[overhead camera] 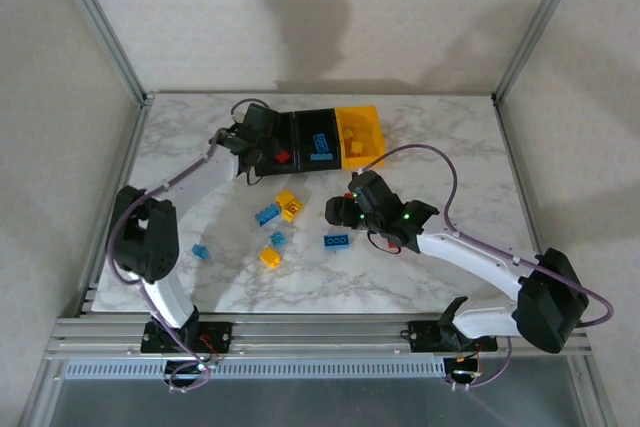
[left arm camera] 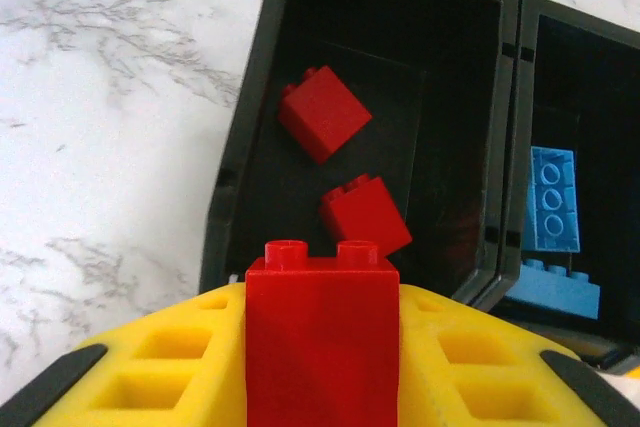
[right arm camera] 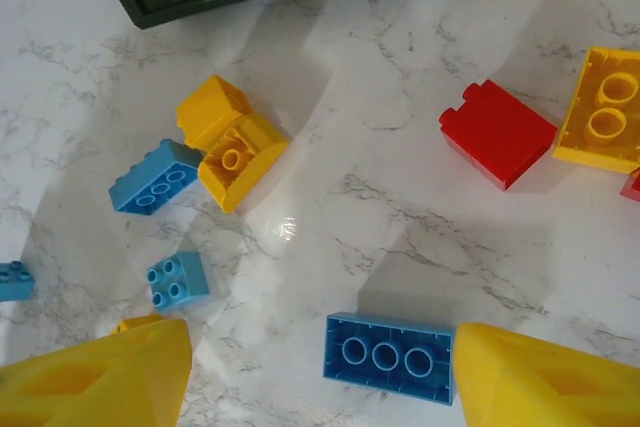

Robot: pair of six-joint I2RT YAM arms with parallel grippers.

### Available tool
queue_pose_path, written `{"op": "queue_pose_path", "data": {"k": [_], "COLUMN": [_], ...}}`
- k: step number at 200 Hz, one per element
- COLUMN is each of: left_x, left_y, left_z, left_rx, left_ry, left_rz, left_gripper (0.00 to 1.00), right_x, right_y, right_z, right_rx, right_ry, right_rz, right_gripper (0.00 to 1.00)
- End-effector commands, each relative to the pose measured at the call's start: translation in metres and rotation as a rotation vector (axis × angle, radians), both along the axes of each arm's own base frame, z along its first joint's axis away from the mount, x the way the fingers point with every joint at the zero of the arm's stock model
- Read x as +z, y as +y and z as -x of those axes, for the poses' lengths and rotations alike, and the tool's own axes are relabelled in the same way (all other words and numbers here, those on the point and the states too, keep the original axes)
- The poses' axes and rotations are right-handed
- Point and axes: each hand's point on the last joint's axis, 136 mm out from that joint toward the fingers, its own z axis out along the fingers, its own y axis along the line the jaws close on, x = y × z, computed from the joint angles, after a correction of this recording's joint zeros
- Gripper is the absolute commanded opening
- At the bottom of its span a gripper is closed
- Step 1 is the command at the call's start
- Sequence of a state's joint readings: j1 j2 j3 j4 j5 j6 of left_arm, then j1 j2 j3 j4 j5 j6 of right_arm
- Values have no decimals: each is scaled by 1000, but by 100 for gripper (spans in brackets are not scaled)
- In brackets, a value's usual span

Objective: Sort the legos into containers by color
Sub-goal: Pick up the lego from the middle-left of the table, then place the lego in the container.

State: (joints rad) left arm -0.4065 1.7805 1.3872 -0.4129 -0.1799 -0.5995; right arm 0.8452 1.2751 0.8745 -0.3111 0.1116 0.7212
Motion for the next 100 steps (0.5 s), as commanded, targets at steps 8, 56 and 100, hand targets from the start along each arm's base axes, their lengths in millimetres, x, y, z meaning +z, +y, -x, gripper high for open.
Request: {"op": "queue_pose_path", "data": {"k": [8, 56, 100], "left_x": [-28, -52, -66], "left_y": [-3, -5, 0], "left_z": [-9, -30, -37], "left_rx": [-28, -28, -12], "left_ry": [93, 133, 156], "left_rz": [-82, -144, -196], "left_gripper": [32, 32, 32], "right_x": [1, -2, -7], "right_y": [-12, -20, -22], "right_z": [7, 10, 10], "right_rx": [-26, -45, -52], "right_ry": [-8, -5, 9], "right_rz": [13, 24, 47], "right_gripper": [70, 70, 70]}}
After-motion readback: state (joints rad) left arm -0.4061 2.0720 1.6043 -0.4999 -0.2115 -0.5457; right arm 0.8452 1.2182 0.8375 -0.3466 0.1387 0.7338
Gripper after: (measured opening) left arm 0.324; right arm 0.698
